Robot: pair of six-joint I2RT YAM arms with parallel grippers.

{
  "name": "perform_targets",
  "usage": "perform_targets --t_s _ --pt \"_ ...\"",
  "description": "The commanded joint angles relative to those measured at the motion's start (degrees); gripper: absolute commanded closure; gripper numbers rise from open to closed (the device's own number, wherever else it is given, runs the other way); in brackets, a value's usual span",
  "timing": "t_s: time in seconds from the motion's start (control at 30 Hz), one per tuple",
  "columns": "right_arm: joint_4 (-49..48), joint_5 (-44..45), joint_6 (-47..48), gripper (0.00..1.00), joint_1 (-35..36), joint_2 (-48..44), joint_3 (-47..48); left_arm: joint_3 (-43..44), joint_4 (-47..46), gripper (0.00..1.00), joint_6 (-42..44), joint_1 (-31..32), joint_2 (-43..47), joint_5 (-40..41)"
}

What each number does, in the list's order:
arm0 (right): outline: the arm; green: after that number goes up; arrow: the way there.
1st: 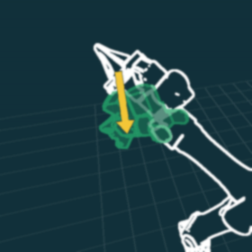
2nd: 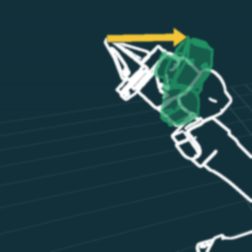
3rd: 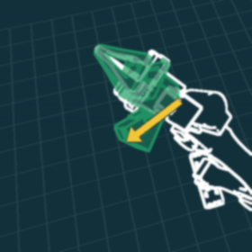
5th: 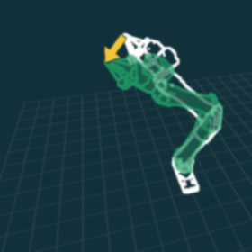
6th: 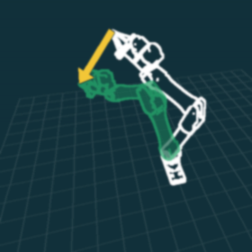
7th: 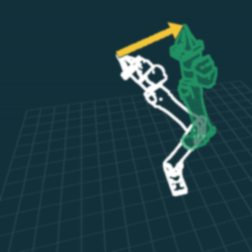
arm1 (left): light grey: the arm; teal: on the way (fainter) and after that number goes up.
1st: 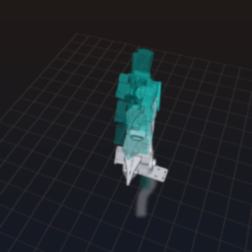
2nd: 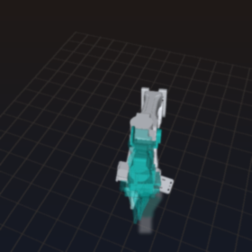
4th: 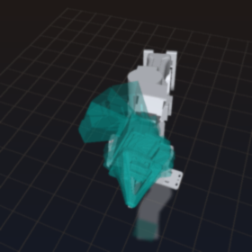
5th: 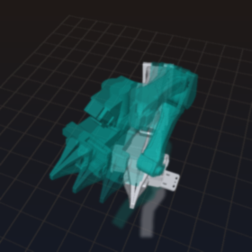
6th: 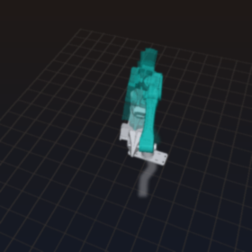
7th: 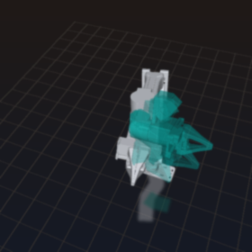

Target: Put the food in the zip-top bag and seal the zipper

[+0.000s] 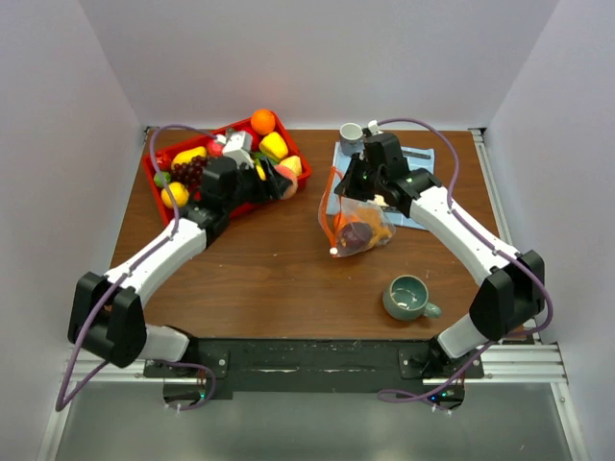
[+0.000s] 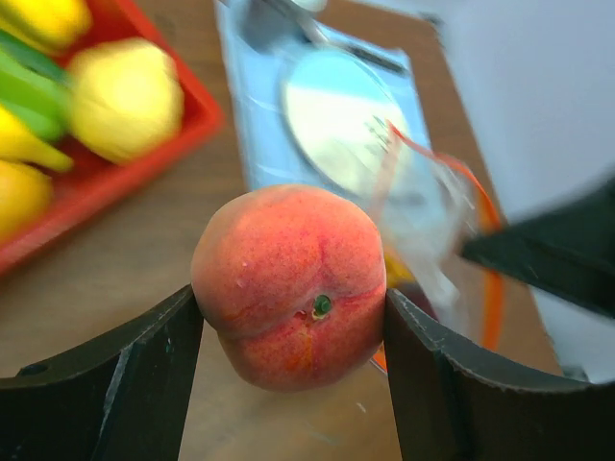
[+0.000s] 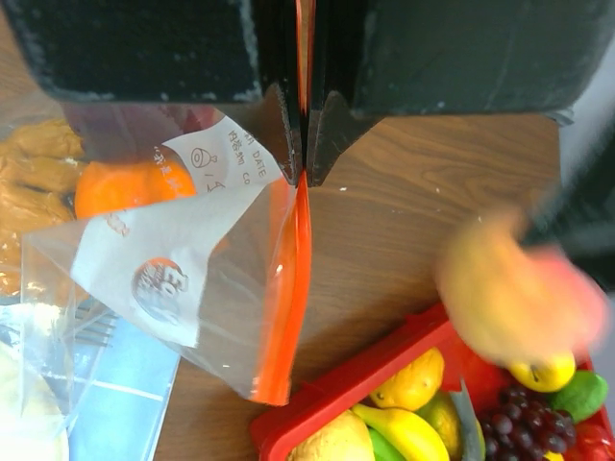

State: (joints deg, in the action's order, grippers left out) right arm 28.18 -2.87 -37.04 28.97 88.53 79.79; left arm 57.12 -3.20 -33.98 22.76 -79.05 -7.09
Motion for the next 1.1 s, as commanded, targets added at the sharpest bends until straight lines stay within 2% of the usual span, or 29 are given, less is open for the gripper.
perform_targets --t_s 0.0,0.27,0.43,0.5,0.6,0.63,0.73,0.87,1.07 --pt "-3.5 0.5 -2.2 1.00 0.5 -3.1 0.8 -3.9 -9.9 0.77 -8.5 6.8 3.5 -9.4" --pt "-1.7 2.8 -2.8 1.00 2.1 -8.4 -0.3 -4.2 -18.2 0.78 -18.3 11.3 0.4 -8.8" --pt "-0.7 2.8 -3.2 1.00 2.1 -12.3 -1.0 0.5 -17.5 0.78 -19.9 13.4 -5.3 -6.8" --pt "-0.3 2.8 -3.4 1.00 2.1 -13.3 -1.4 2.0 -16.2 0.75 -19.9 14.4 -7.5 -5.4" --pt "0.3 3.7 -3.5 1.00 2.1 -14.8 -1.8 4.8 -14.6 0.52 -19.6 15.4 -9.6 -3.1" --pt "0.5 3.9 -3.4 1.00 2.1 -15.1 -2.0 6.1 -13.9 0.36 -19.3 15.6 -10.0 -2.6" --pt "2.0 5.1 -2.6 1.00 2.1 -15.3 -2.0 9.0 -10.5 0.16 -16.5 17.2 -10.3 -1.2" --pt "2.4 5.6 -1.2 1.00 2.1 -14.7 -2.1 8.9 -7.3 0.10 -13.8 18.4 -7.5 0.4" --pt "2.7 7.9 0.2 1.00 2.1 -14.1 -2.4 7.4 -2.2 0.16 -9.3 18.4 -2.8 4.8"
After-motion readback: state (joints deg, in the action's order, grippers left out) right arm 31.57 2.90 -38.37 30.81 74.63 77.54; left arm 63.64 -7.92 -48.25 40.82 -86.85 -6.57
